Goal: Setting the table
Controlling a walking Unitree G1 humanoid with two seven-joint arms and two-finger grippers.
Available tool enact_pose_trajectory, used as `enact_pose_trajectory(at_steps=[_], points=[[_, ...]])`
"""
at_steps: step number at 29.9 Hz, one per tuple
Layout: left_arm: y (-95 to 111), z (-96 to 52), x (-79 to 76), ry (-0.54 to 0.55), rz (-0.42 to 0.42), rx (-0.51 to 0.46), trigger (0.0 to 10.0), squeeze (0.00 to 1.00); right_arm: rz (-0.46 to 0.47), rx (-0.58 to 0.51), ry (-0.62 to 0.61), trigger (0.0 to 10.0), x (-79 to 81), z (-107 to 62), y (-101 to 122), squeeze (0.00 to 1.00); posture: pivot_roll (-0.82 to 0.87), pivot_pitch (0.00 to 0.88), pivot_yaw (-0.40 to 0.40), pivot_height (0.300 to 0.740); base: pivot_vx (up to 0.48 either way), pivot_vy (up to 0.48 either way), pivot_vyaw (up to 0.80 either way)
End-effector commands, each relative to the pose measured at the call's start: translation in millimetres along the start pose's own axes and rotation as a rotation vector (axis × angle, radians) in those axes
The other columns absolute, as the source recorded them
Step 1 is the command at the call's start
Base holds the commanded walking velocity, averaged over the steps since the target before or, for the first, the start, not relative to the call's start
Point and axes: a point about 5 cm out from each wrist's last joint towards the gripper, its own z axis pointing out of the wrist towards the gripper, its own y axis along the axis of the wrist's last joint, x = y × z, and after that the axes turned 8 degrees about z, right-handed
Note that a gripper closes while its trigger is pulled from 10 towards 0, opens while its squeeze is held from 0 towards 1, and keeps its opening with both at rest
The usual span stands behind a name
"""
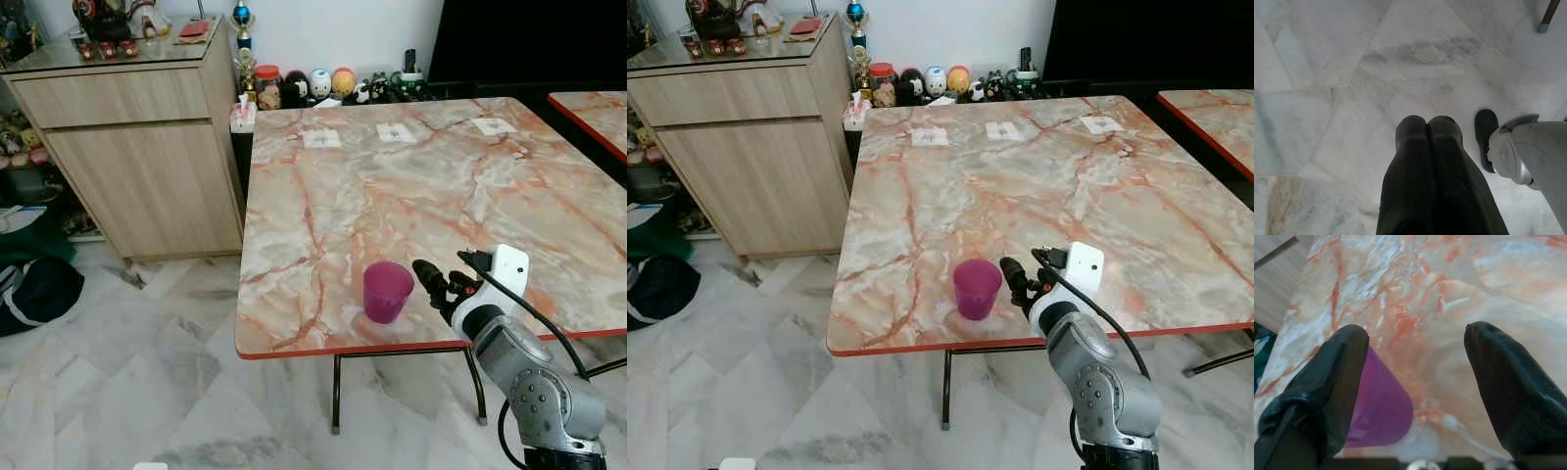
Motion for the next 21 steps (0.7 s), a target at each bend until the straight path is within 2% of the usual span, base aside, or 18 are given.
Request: enact_pose_trajectory(at_steps=[1, 5, 21], points=[[-1.9, -0.5, -2.2, -0.009, 0.008, 0.004, 10.0, 0.00, 0.002, 0.010, 0.024, 10.0, 3.9, 3.7, 2.7, 0.00, 0.01, 0.014, 0.015, 0.740, 0.000, 0.000, 0.00], [-1.2, -0.3, -3.1, -0.011, 0.009, 0.000, 10.0, 0.00, -0.067, 0.054, 0.035, 10.0, 2.7, 10.2, -0.2, 0.00, 0.01, 0.013, 0.015, 0.740, 0.000, 0.000, 0.00], [2.8, 0.7, -3.5, -0.006, 0.005, -0.018, 10.0, 0.00, -0.066, 0.099, 0.069, 10.0, 1.6, 17.6, -2.6, 0.00, 0.02, 0.016, 0.014, 0.740, 0.000, 0.000, 0.00]])
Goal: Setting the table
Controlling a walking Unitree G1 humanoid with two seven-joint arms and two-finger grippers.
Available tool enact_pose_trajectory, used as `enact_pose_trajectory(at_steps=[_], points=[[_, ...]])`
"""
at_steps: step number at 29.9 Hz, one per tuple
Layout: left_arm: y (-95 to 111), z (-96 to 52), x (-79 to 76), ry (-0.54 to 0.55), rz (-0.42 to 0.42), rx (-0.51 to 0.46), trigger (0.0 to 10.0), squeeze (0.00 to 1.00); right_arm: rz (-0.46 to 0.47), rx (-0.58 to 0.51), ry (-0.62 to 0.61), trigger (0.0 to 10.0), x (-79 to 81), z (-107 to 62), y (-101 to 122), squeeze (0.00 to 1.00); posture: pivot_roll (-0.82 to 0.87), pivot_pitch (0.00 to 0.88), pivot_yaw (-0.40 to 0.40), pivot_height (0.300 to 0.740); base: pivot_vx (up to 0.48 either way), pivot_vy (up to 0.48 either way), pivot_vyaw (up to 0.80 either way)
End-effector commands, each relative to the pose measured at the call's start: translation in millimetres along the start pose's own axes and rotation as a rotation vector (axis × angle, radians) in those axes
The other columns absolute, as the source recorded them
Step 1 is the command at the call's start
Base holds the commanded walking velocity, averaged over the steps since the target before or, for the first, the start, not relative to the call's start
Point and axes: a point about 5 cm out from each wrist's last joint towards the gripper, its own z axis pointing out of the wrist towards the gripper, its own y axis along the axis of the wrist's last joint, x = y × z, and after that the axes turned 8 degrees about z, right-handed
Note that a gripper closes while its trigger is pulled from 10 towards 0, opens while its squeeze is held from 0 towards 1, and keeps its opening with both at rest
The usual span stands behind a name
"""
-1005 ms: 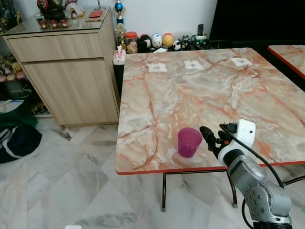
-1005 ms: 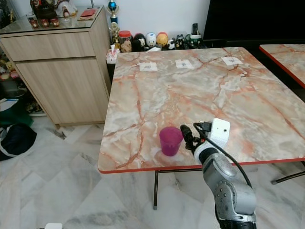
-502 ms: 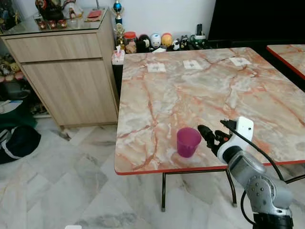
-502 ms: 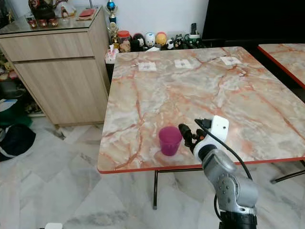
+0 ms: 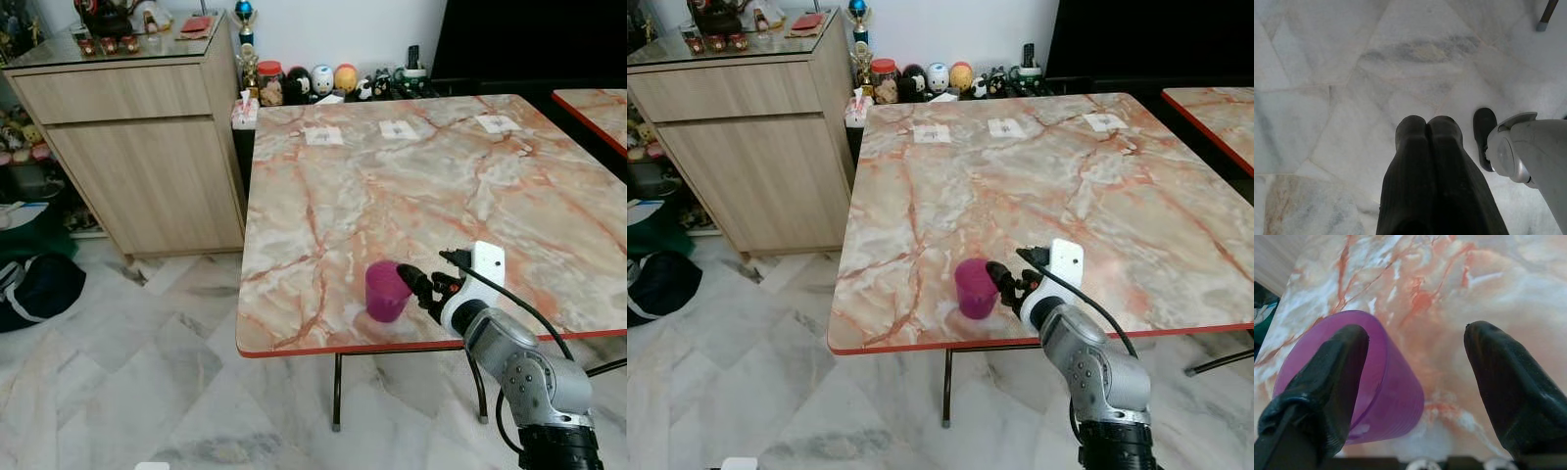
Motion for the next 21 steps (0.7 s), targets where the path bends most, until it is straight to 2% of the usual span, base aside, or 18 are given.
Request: enact_pose_trajectory(at_steps=[1, 5, 6, 7, 8, 14, 15, 17, 19, 20, 21], points=[[1.4, 0.3, -1.0, -0.002, 0.006, -0.009, 10.0, 0.00, -0.016, -0.009, 0.009, 10.0, 2.5, 0.9, 4.6, 0.00, 0.02, 0.016, 0.014, 0.740, 0.000, 0.000, 0.00], [2.8, 0.6, -1.7, -0.004, 0.007, -0.016, 10.0, 0.00, -0.005, -0.003, 0.010, 10.0, 0.8, 1.8, 3.8, 0.00, 0.01, 0.014, 0.015, 0.740, 0.000, 0.000, 0.00], [2.9, 0.6, -1.8, -0.005, 0.007, -0.018, 10.0, 0.00, -0.002, 0.000, 0.010, 7.6, 0.3, 1.9, 3.2, 0.00, 0.02, 0.014, 0.014, 0.740, 0.000, 0.000, 0.00], [3.1, 0.6, -1.8, -0.005, 0.007, -0.019, 10.0, 0.00, -0.004, 0.003, 0.011, 3.5, 0.1, 2.0, 2.6, 0.00, 0.02, 0.013, 0.014, 0.740, 0.000, 0.000, 0.00], [3.3, 0.6, -1.6, -0.005, 0.008, -0.020, 10.0, 0.00, -0.006, 0.006, 0.012, 0.0, 0.1, 1.9, 2.0, 0.00, 0.02, 0.013, 0.014, 0.740, 0.000, 0.000, 0.00], [5.6, 1.0, -1.2, -0.004, 0.008, -0.033, 10.0, 0.00, -0.006, 0.013, 0.009, 0.0, 0.2, 2.5, -0.3, 0.00, 0.02, 0.014, 0.014, 0.740, 0.000, 0.000, 0.00], [6.2, 1.1, -1.3, -0.004, 0.007, -0.036, 10.0, 0.00, -0.009, 0.016, 0.007, 1.8, -0.1, 2.7, -0.8, 0.00, 0.02, 0.014, 0.014, 0.740, 0.000, 0.000, 0.00], [7.6, 1.4, -1.7, -0.004, 0.007, -0.043, 10.0, 0.00, -0.013, 0.020, 0.004, 10.0, -0.5, 3.1, -1.6, 0.00, 0.02, 0.014, 0.014, 0.740, 0.000, 0.000, 0.00], [8.4, 1.6, -2.0, -0.005, 0.007, -0.047, 10.0, 0.00, -0.013, 0.020, 0.003, 10.0, -0.7, 3.2, -1.5, 0.00, 0.02, 0.014, 0.014, 0.740, 0.000, 0.000, 0.00], [8.8, 1.7, -2.1, -0.006, 0.007, -0.049, 10.0, 0.00, -0.013, 0.021, 0.008, 9.6, -0.4, 3.4, -1.7, 0.00, 0.02, 0.014, 0.014, 0.740, 0.000, 0.000, 0.00], [8.9, 1.7, -2.2, -0.006, 0.007, -0.050, 10.0, 0.00, -0.012, 0.022, 0.012, 9.6, -0.2, 3.4, -1.9, 0.00, 0.02, 0.014, 0.014, 0.740, 0.000, 0.000, 0.00]])
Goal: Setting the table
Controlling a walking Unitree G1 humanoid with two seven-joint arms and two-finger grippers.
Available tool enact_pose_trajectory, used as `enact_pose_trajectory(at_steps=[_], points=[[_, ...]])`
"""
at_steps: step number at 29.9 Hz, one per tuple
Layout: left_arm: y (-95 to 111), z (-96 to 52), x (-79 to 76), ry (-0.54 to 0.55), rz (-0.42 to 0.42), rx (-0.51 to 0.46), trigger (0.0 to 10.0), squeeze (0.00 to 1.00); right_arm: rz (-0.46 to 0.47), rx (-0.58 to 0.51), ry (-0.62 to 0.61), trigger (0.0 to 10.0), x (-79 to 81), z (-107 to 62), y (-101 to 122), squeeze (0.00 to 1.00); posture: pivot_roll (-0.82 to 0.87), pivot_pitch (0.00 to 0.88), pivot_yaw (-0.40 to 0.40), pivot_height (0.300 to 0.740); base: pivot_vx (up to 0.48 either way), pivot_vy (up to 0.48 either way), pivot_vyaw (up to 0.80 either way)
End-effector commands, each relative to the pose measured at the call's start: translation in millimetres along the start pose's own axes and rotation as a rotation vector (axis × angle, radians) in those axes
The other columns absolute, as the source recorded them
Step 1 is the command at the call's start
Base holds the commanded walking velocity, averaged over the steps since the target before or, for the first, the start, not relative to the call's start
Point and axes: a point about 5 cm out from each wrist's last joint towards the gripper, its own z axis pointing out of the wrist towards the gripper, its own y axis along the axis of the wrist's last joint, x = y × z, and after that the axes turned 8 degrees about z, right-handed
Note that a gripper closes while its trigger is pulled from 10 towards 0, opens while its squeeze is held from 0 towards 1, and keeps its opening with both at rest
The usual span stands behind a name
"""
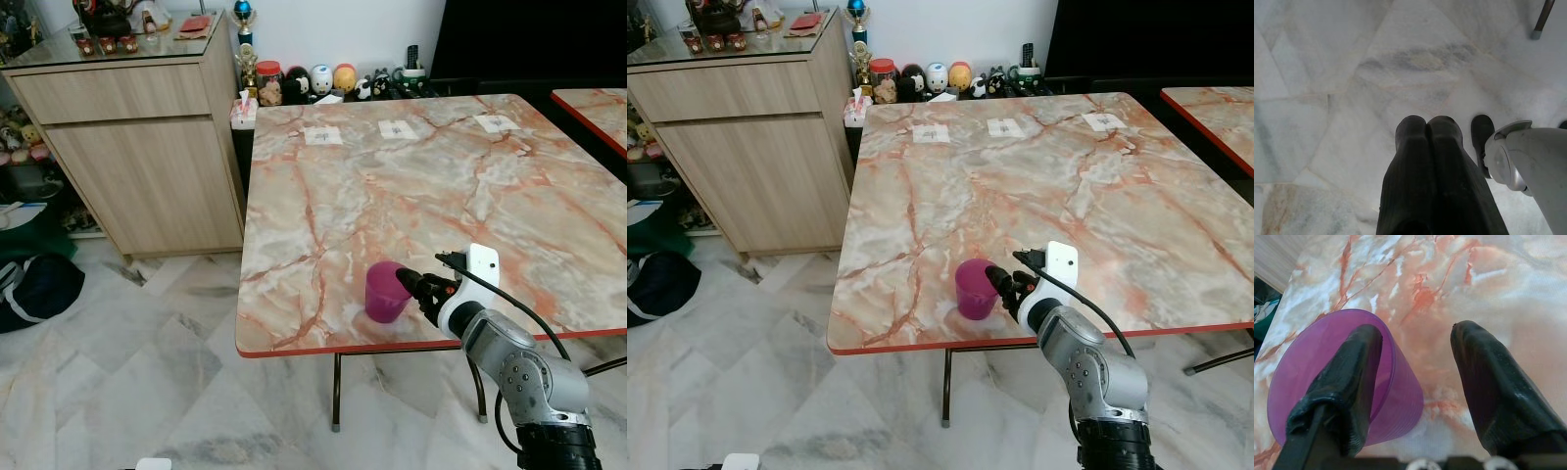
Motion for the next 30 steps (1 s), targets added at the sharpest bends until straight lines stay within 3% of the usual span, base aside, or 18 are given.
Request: enact_pose_trajectory(at_steps=[1, 2, 3, 4, 5, 6, 30], points=[[4.8, 1.1, -0.1, -0.002, 0.004, -0.023, 10.0, 0.00, -0.012, 0.012, 0.005, 9.4, 1.4, 1.8, -0.2, 0.00, 0.02, 0.014, 0.014, 0.740, 0.000, 0.000, 0.00], [5.3, 1.2, -0.2, -0.002, 0.004, -0.026, 10.0, 0.00, -0.012, 0.014, 0.005, 4.5, 1.6, 1.8, -0.8, 0.00, 0.02, 0.014, 0.013, 0.740, 0.000, 0.000, 0.00], [5.5, 1.2, -0.2, -0.002, 0.005, -0.027, 10.0, 0.00, -0.013, 0.015, 0.004, 4.5, 1.7, 1.8, -1.0, 0.00, 0.02, 0.014, 0.013, 0.740, 0.000, 0.000, 0.00], [5.6, 1.2, -0.2, -0.002, 0.005, -0.028, 10.0, 0.00, -0.013, 0.016, 0.002, 3.6, 1.6, 1.9, -1.4, 0.00, 0.02, 0.013, 0.013, 0.740, 0.000, 0.000, 0.00], [5.9, 1.3, -0.2, -0.002, 0.005, -0.029, 10.0, 0.00, -0.014, 0.017, 0.001, 1.0, 1.5, 2.0, -1.7, 0.00, 0.02, 0.013, 0.013, 0.740, 0.000, 0.000, 0.00], [6.4, 1.4, -0.5, -0.003, 0.005, -0.032, 10.0, 0.00, -0.014, 0.019, -0.001, 0.0, 1.3, 2.3, -2.3, 0.00, 0.02, 0.012, 0.014, 0.740, 0.000, 0.000, 0.00], [9.9, 1.8, 0.1, -0.001, 0.009, -0.052, 10.0, 0.00, -0.023, 0.015, -0.015, 0.0, 1.6, 4.6, -5.1, 0.00, 0.02, 0.010, 0.014, 0.740, 0.000, 0.000, 0.00]])
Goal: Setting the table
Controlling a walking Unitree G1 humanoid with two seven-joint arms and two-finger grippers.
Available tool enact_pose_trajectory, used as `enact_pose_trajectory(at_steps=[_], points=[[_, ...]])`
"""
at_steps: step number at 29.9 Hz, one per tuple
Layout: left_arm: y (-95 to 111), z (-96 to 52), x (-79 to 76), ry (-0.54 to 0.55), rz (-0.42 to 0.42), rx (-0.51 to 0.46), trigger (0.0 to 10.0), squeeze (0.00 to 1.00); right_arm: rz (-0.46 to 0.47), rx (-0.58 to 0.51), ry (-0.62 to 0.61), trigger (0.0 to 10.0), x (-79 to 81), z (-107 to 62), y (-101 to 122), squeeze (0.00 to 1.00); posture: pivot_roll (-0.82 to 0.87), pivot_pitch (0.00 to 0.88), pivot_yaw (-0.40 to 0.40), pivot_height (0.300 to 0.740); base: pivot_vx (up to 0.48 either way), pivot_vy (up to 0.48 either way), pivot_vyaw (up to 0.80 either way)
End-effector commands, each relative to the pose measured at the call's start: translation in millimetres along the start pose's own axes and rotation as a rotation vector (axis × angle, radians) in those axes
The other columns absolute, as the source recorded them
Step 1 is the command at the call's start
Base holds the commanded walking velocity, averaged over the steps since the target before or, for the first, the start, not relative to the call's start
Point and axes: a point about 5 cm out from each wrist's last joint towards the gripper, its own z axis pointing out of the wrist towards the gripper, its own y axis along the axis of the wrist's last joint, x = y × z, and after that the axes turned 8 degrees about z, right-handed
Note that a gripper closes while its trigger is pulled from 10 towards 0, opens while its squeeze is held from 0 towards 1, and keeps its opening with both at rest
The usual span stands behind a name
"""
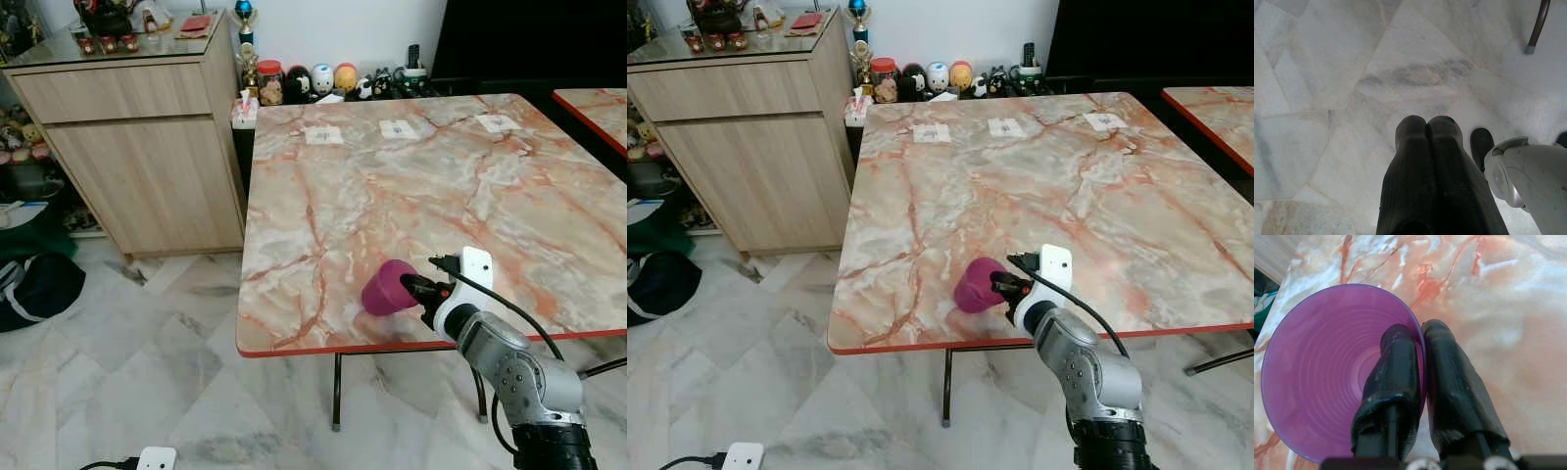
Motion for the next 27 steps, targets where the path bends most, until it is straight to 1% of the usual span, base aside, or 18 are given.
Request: enact_pose_trajectory(at_steps=[1, 2, 10, 11, 12, 13, 14, 17, 19, 20, 26, 27], points=[[-2.5, -1.0, 0.2, 0.001, -0.004, 0.006, 10.0, 0.00, -0.005, -0.004, -0.013, 0.0, 0.5, 1.6, 0.2, 0.00, 0.02, 0.010, 0.014, 0.740, 0.000, 0.000, 0.00], [-2.5, -1.0, 0.2, 0.001, -0.005, 0.005, 10.0, 0.00, -0.008, -0.018, -0.018, 0.0, 0.5, 1.6, 1.0, 0.00, 0.02, 0.010, 0.014, 0.740, 0.000, 0.000, 0.00], [-2.4, -1.0, 0.1, 0.001, -0.005, 0.005, 10.0, 0.00, -0.011, -0.027, -0.022, 0.0, 0.4, 1.7, 1.6, 0.00, 0.02, 0.010, 0.014, 0.740, 0.000, 0.000, 0.00], [-2.2, -0.9, 0.7, 0.022, 0.007, 0.007, 10.0, 0.00, -0.148, -0.332, -0.182, 8.9, -6.8, -9.3, 18.2, 0.00, 0.01, 0.006, 0.014, 0.740, 0.000, 0.000, 0.00], [-1.9, -0.8, 0.7, 0.026, 0.007, 0.006, 10.0, 0.00, -0.169, -0.427, -0.218, 10.0, -6.7, -14.7, 21.6, 0.00, 0.01, 0.006, 0.014, 0.740, 0.000, 0.000, 0.00], [-1.6, -0.7, 0.5, 0.025, 0.008, 0.005, 10.0, 0.00, -0.167, -0.478, -0.235, 10.0, -6.4, -18.2, 22.1, 0.00, 0.00, 0.004, 0.014, 0.740, 0.000, 0.000, 0.00], [-1.4, -0.4, -0.1, 0.018, 0.009, 0.007, 10.0, 0.00, -0.156, -0.493, -0.242, 10.0, -6.5, -20.1, 20.1, 0.00, 0.00, 0.003, 0.014, 0.740, 0.000, 0.000, 0.00], [-0.8, -0.1, -0.2, 0.016, 0.011, 0.008, 10.0, 0.00, -0.172, -0.508, -0.238, 10.0, -5.1, -21.5, 19.5, 0.00, 0.01, 0.000, 0.014, 0.740, 0.000, 0.000, 0.00], [-0.4, 0.2, -0.7, 0.009, 0.021, 0.008, 10.0, 0.00, -0.157, -0.519, -0.231, 10.0, -3.6, -21.9, 19.0, 0.00, 0.00, 0.000, 0.015, 0.740, 0.000, 0.000, 0.00], [-0.4, 0.2, -1.1, 0.007, 0.025, 0.009, 10.0, 0.00, -0.168, -0.521, -0.228, 10.0, -2.5, -20.7, 18.4, 0.00, 0.00, 0.000, 0.015, 0.740, 0.000, 0.000, 0.00], [-0.2, 0.3, -1.0, 0.011, 0.045, 0.010, 10.0, 0.00, -0.198, -0.640, -0.258, 10.0, -4.8, -23.3, 26.7, 0.00, 0.00, 0.000, 0.014, 0.740, 0.000, 0.000, 0.00], [-0.2, 0.3, -1.0, 0.011, 0.045, 0.010, 10.0, 0.00, -0.198, -0.640, -0.258, 10.0, -4.8, -23.3, 26.7, 0.00, 0.00, 0.000, 0.014, 0.740, 0.000, 0.000, 0.00]])
